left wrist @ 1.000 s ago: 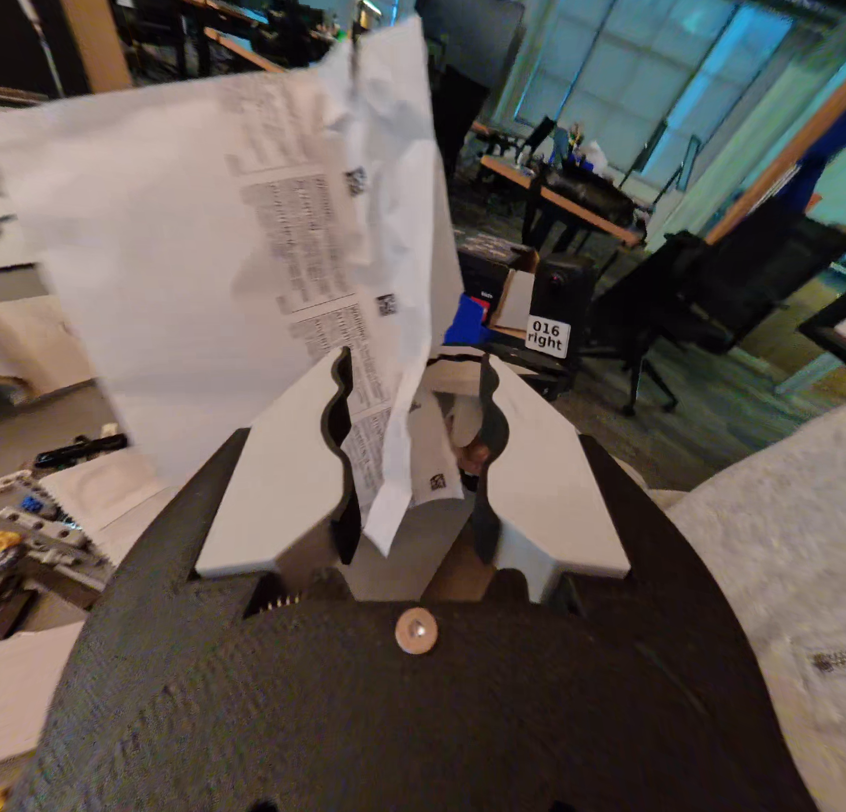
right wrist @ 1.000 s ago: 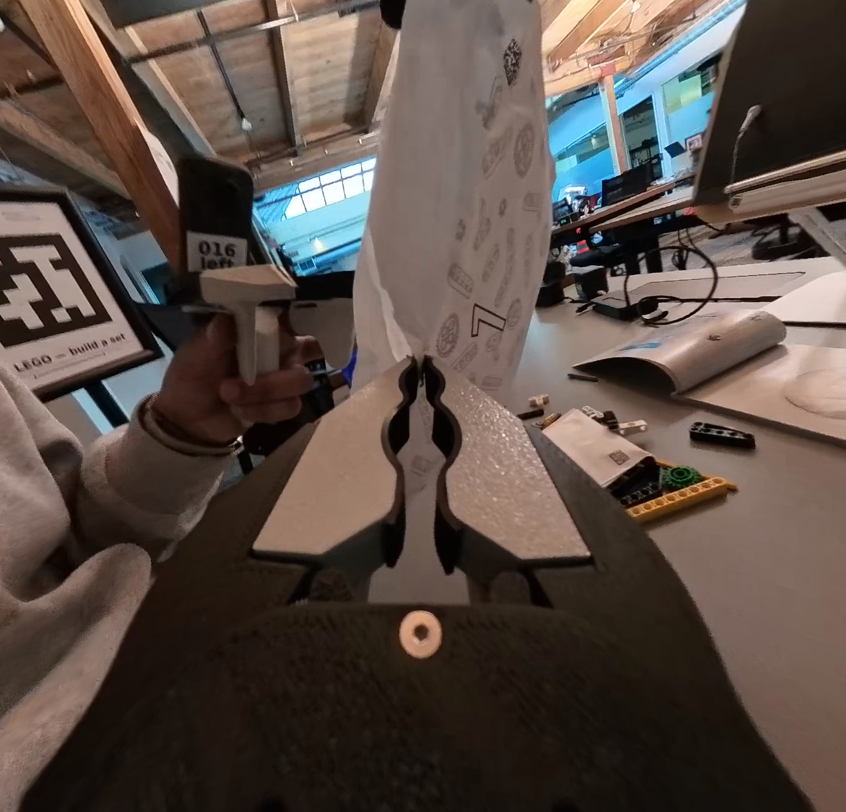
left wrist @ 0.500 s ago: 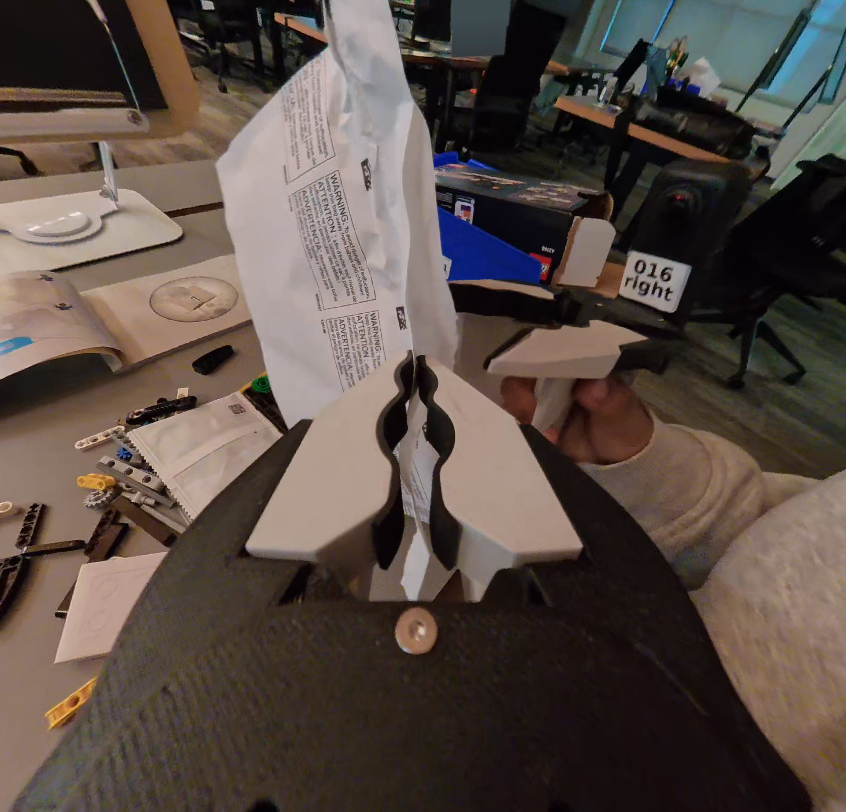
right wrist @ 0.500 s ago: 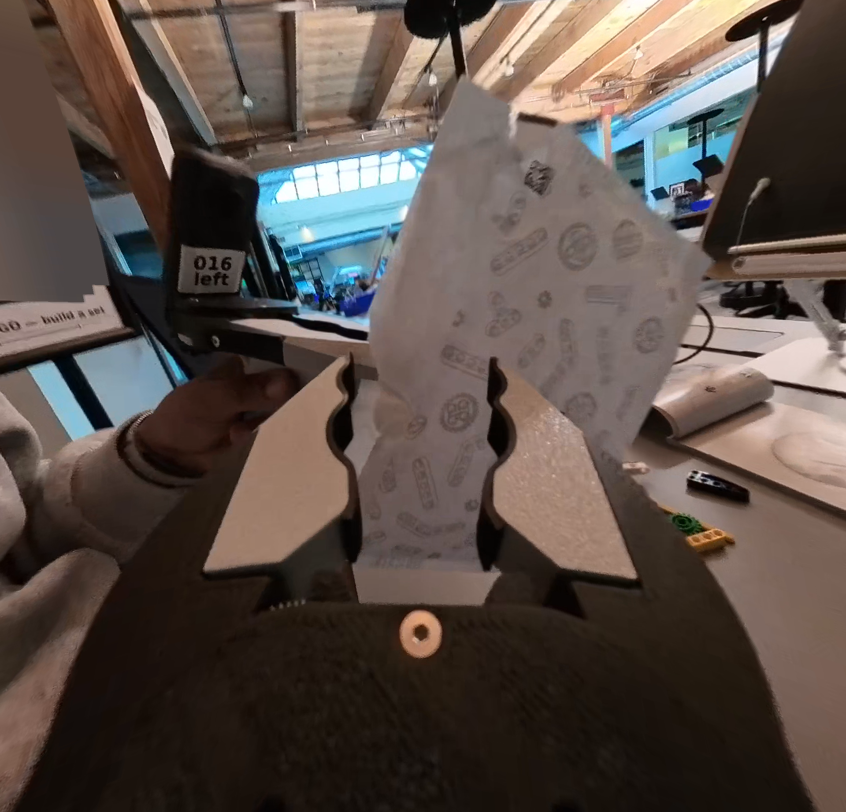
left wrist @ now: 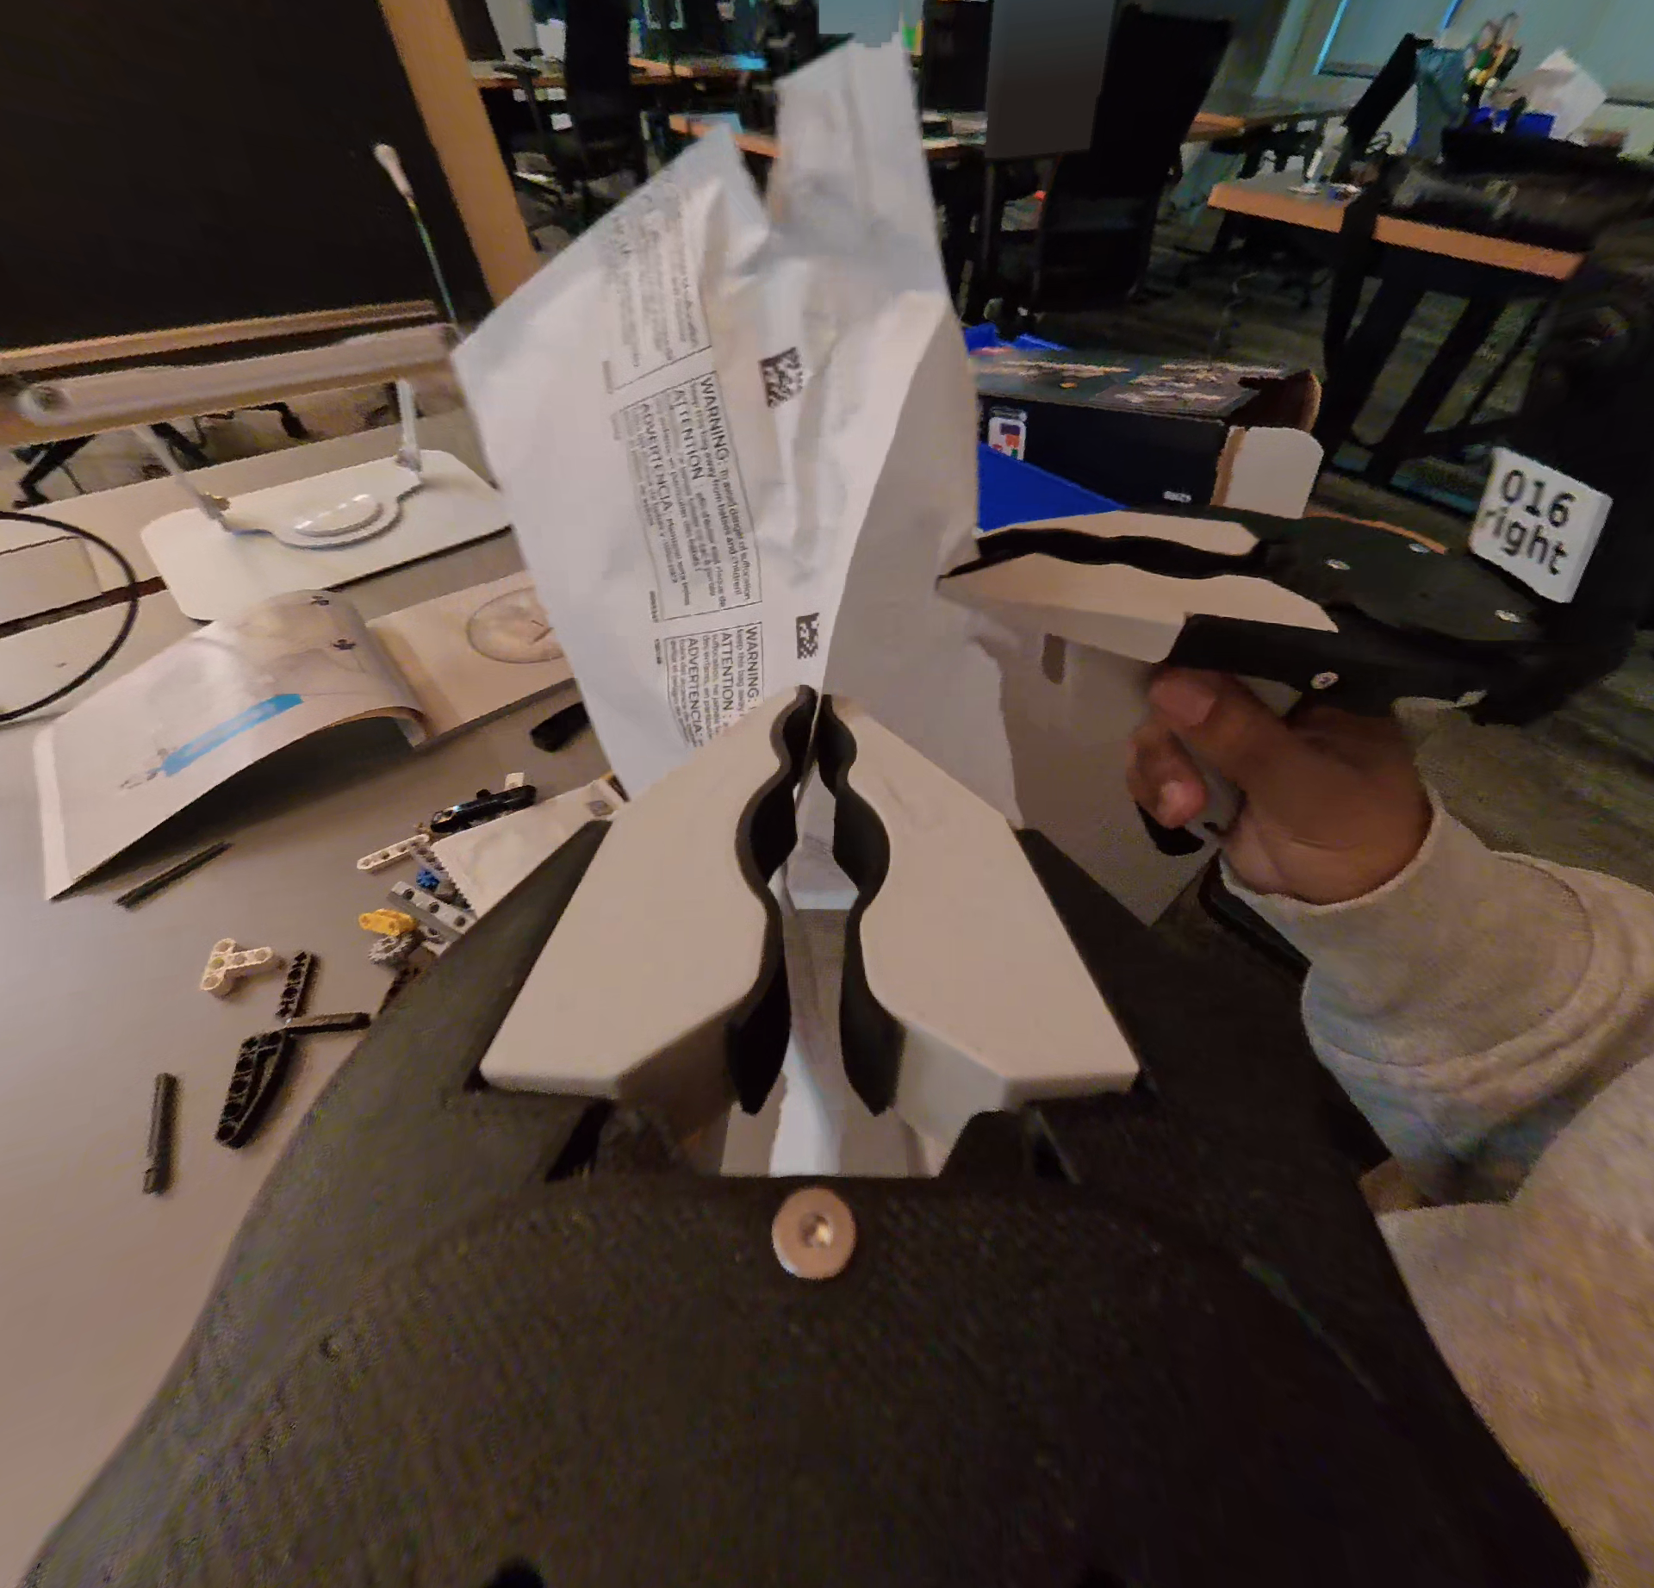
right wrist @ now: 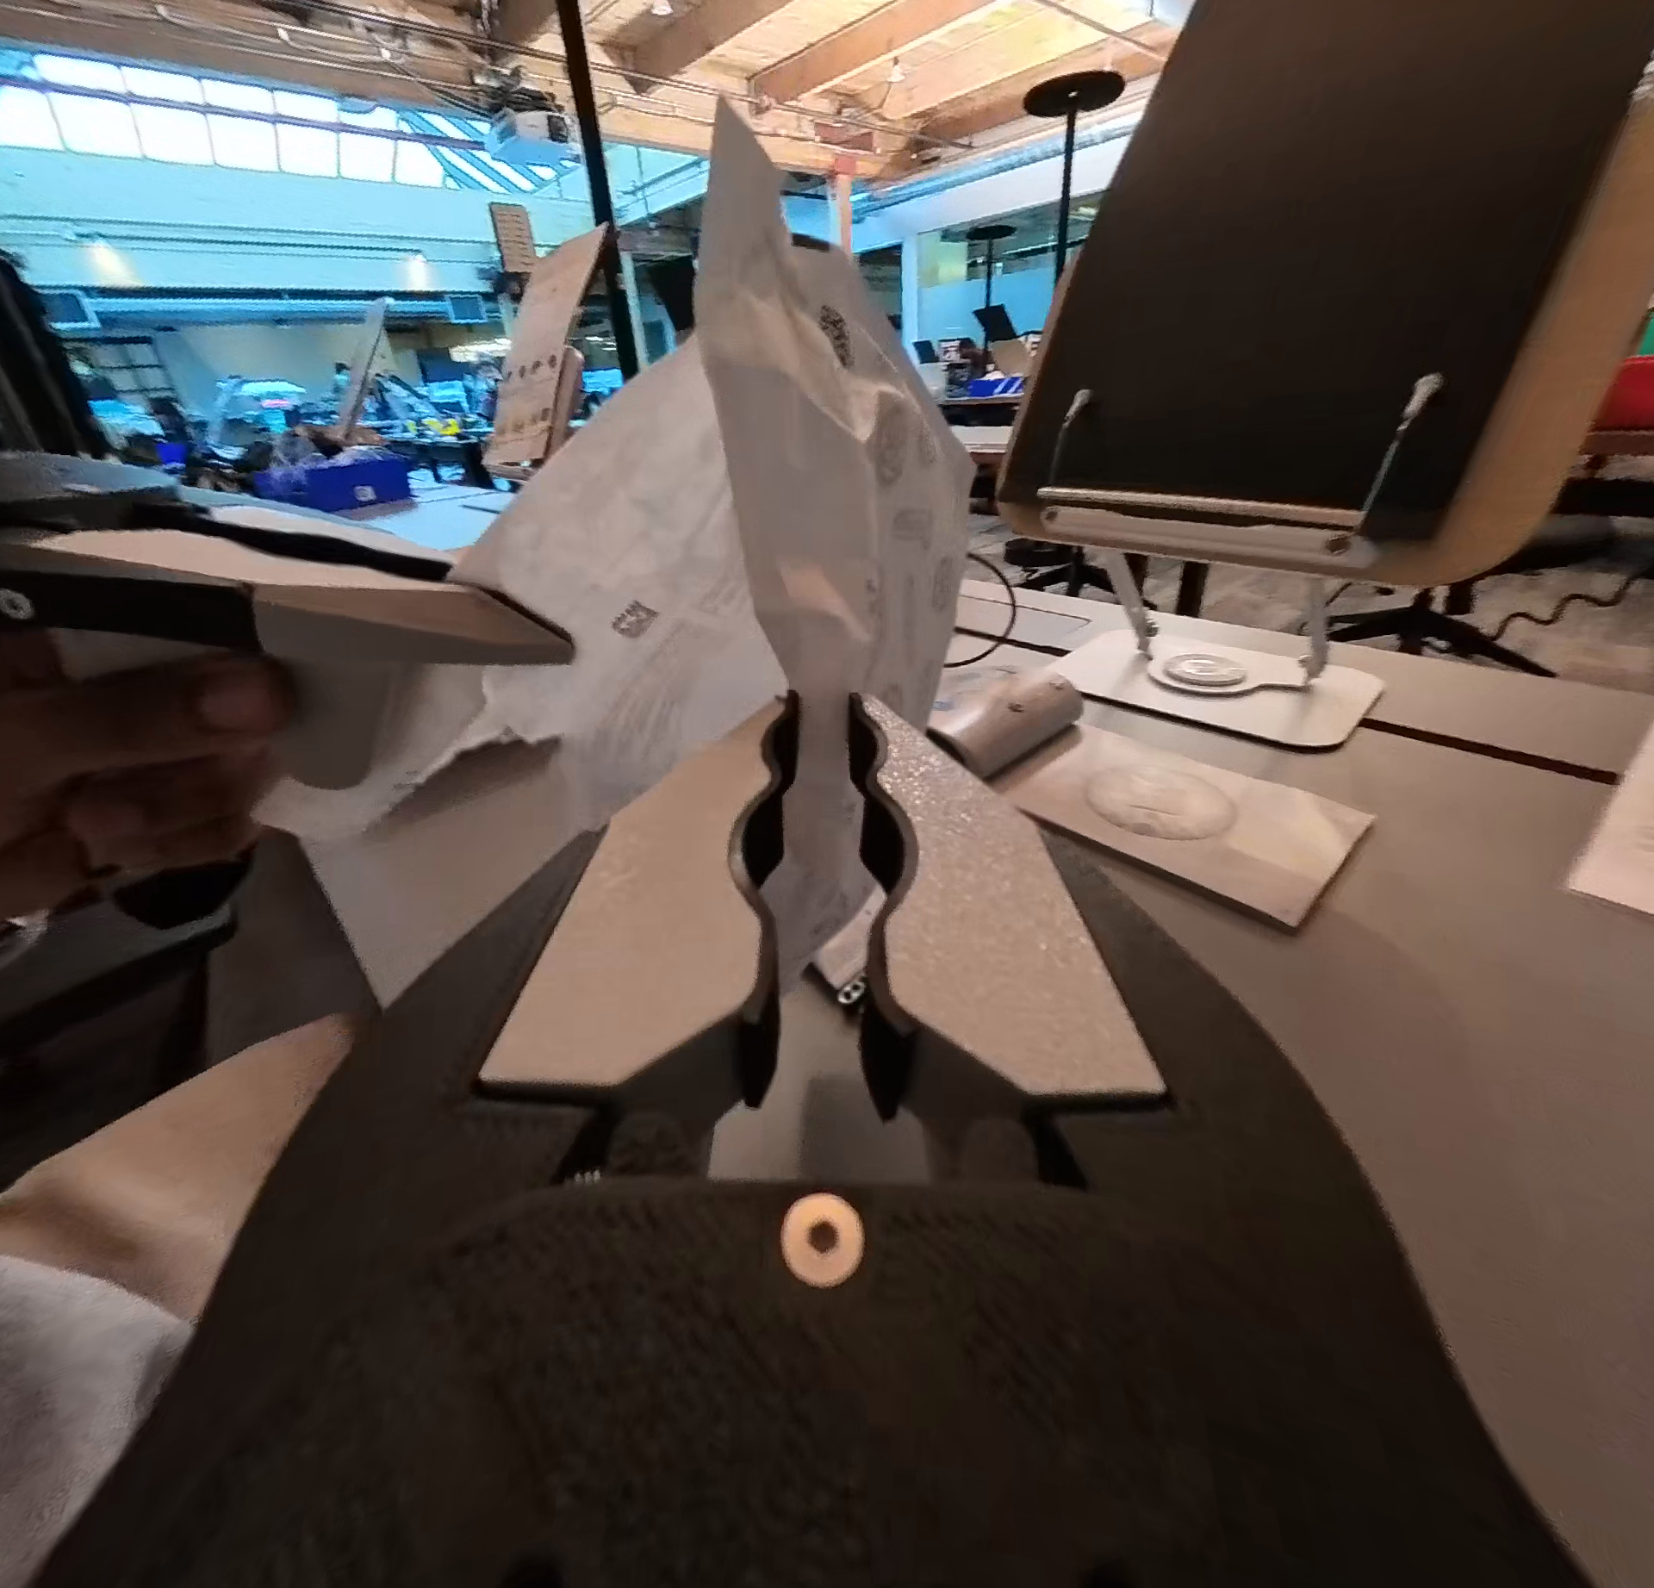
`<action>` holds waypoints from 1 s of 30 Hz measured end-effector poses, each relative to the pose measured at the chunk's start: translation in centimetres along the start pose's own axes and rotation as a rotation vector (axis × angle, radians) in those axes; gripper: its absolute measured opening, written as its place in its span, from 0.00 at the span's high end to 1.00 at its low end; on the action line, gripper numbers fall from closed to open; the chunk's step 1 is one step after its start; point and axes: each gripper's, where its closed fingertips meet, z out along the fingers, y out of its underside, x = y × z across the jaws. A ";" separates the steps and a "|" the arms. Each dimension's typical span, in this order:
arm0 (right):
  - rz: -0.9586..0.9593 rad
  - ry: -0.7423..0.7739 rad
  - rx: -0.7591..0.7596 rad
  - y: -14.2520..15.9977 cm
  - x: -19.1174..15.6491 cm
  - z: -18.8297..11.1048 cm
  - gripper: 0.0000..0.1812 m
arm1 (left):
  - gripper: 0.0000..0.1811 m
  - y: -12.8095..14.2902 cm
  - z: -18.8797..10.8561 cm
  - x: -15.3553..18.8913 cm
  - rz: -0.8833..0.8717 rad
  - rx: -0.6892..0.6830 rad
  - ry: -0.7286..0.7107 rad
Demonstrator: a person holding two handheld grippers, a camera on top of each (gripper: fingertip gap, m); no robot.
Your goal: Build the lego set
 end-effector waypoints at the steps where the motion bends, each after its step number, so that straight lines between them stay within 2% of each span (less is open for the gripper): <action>1: -0.022 0.016 0.000 -0.1 0.2 -0.1 0.96 | 1.00 -0.2 -0.2 -0.4 -0.009 0.009 -0.006; 6: -0.002 -0.003 0.016 -0.6 -0.2 -0.2 0.96 | 1.00 -1.0 -0.7 -1.5 -0.054 0.031 -0.012; 13: 0.029 -0.019 0.009 -0.4 -0.3 0.0 0.96 | 1.00 -1.2 -0.6 -1.5 -0.013 0.024 -0.027; 16: 0.075 -0.055 0.027 -0.7 -0.6 0.0 0.96 | 1.00 -1.4 -0.4 -1.1 -0.033 0.006 0.025; 20: 0.260 -0.157 0.053 -1.5 -1.0 -0.1 0.95 | 1.00 -2.6 -0.2 0.6 -0.050 -0.141 0.200; 23: 0.346 -0.179 0.055 -1.5 -0.3 -0.4 0.95 | 1.00 -4.1 0.2 -0.2 0.039 -0.212 0.186; 26: 0.452 -0.218 0.041 -1.2 0.2 -0.6 0.95 | 1.00 -4.1 1.2 -0.8 0.108 -0.286 0.191; 30: 0.603 -0.266 0.091 -1.3 1.2 -1.0 0.95 | 1.00 -4.6 2.8 0.2 -0.032 -0.340 0.363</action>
